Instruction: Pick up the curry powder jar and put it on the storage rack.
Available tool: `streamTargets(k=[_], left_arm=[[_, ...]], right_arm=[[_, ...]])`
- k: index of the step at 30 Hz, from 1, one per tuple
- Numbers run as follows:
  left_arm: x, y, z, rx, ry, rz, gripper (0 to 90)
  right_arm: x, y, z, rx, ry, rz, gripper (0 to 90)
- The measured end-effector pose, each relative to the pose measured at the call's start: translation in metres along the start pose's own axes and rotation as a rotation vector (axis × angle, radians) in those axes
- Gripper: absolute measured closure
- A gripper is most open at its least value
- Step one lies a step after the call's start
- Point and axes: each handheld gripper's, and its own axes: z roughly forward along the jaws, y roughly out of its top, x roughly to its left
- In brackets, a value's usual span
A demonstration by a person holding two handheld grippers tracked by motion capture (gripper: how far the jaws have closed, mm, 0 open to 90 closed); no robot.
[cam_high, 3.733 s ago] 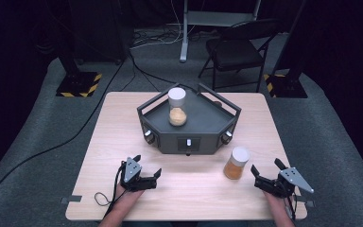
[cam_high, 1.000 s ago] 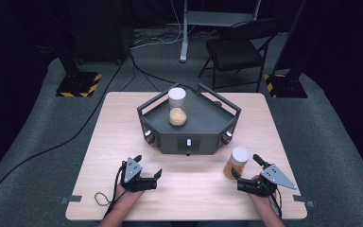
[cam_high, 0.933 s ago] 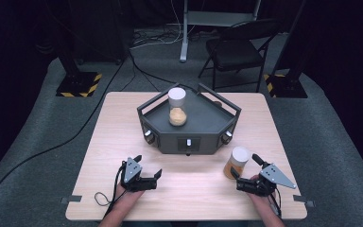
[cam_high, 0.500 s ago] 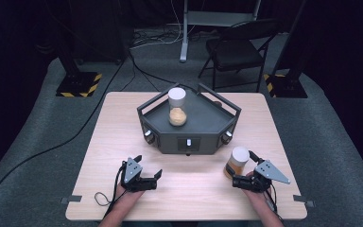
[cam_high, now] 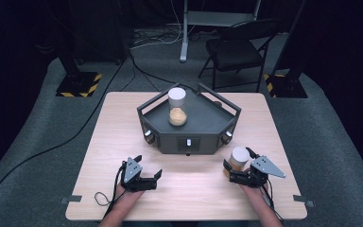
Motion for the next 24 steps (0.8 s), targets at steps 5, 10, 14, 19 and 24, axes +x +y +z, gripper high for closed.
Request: streamTargets(k=[5,10,14,19,24], left_arm=[[0.0001,0.0,0.0,0.0,-0.001,0.0,1.8],[0.0002,0.0,0.0,0.0,-0.001,-0.001,1.8],[-0.0001,-0.0001,0.0,0.0,0.0,0.0,1.8],[-0.0003,0.0,-0.0001,0.0,0.0,0.006,1.8],[-0.0006,0.0,-0.0002,0.0,0.0,0.009,1.8]], right_arm=[[0.0001,0.0035,0.0004,0.024,-0.007,0.013,2.1],[0.0002,0.0081,0.0004,0.055,-0.019,0.025,10.2],[0.0034,0.0075,-0.0023,0.051,-0.037,0.015,23.8],[0.0038,0.0086,-0.0044,0.057,-0.055,0.02,32.1],[0.0017,0.0079,-0.0061,0.055,-0.044,0.021,32.3]])
